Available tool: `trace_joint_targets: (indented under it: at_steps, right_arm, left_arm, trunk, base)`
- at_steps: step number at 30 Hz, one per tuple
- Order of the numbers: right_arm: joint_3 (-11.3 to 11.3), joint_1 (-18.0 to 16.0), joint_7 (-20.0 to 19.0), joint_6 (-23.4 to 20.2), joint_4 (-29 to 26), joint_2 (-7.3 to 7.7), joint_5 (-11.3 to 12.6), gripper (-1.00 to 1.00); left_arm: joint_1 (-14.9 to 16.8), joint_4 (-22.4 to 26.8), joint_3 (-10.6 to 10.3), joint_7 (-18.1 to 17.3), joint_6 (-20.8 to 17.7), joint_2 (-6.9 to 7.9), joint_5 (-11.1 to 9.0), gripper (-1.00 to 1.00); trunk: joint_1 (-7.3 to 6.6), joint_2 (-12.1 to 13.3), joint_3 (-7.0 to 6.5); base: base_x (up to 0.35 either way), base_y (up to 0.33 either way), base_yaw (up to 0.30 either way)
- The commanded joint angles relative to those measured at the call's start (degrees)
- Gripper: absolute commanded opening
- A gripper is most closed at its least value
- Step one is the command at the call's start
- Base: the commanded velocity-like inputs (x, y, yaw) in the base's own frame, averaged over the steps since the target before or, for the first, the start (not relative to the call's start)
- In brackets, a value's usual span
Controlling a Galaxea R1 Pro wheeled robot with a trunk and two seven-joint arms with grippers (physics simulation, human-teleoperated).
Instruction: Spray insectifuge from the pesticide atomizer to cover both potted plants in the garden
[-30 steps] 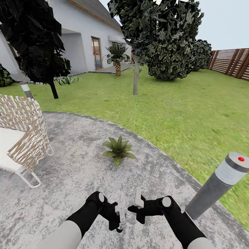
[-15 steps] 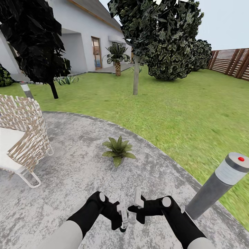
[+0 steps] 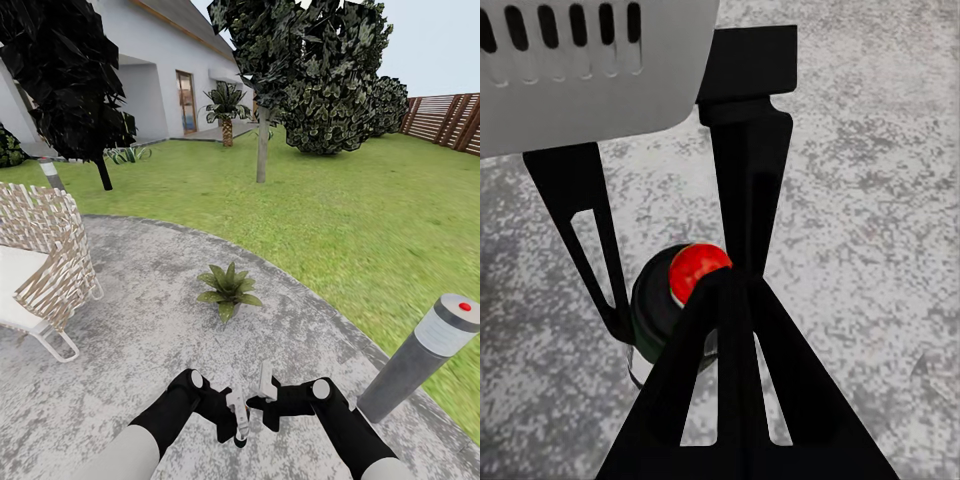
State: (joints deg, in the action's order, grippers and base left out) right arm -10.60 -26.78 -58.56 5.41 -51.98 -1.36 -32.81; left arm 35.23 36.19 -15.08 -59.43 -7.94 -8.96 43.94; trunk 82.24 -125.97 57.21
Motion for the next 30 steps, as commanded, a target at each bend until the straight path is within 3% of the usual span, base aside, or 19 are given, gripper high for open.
trace_joint_targets:
  at_steps: [1,8,12,18,21,27,30]
  right_arm:
    - [0.1,0.0,-0.1,0.6,-0.1,-0.02,-0.6,-1.0]
    - [0.0,0.0,-0.1,0.6,-0.1,-0.01,-0.6,-1.0]
    - [0.0,0.0,-0.1,0.6,-0.1,-0.01,-0.6,-1.0]
    - [0.0,0.0,-0.1,0.6,-0.1,0.04,-0.6,-1.0]
    - [0.0,0.0,-0.1,0.6,0.0,0.04,-0.6,-1.0]
    - [0.0,0.0,0.0,0.6,0.2,0.12,-0.7,-1.0]
    - [0.1,0.0,0.0,0.6,0.3,0.3,-0.7,-1.0]
  left_arm:
    - [0.0,0.1,0.0,-0.2,-0.6,0.0,0.0,-1.0]
    - [0.0,0.0,0.0,-0.1,-0.6,0.1,0.3,-1.0]
    - [-0.1,-0.2,-0.3,-0.1,-0.7,0.91,1.1,-1.0]
    - [-1.2,-0.2,-0.4,-0.1,-0.7,6.56,3.3,-1.0]
    - [-1.5,-0.2,-0.4,-0.1,-0.7,8.37,3.4,-1.0]
    - [-3.1,-0.1,0.2,0.1,-0.6,13.86,3.4,-1.0]
    - [-4.0,-0.1,1.1,2.2,-0.7,17.8,2.3,-1.0]
  trunk:
    - [-0.01,0.0,0.05]
    - [-0.01,0.0,0.05]
    - [-0.01,0.0,0.05]
    - [-0.01,0.0,0.05]
    - [-0.01,0.0,0.05]
    - [-0.01,0.0,0.05]
    - [-0.01,0.0,0.05]
  base:
    - [0.0,0.0,0.0]
    - [0.0,0.0,0.0]
    - [0.0,0.0,0.0]
    - [0.0,0.0,0.0]
    - [0.0,0.0,0.0]
    - [0.0,0.0,0.0]
    - [0.0,0.0,0.0]
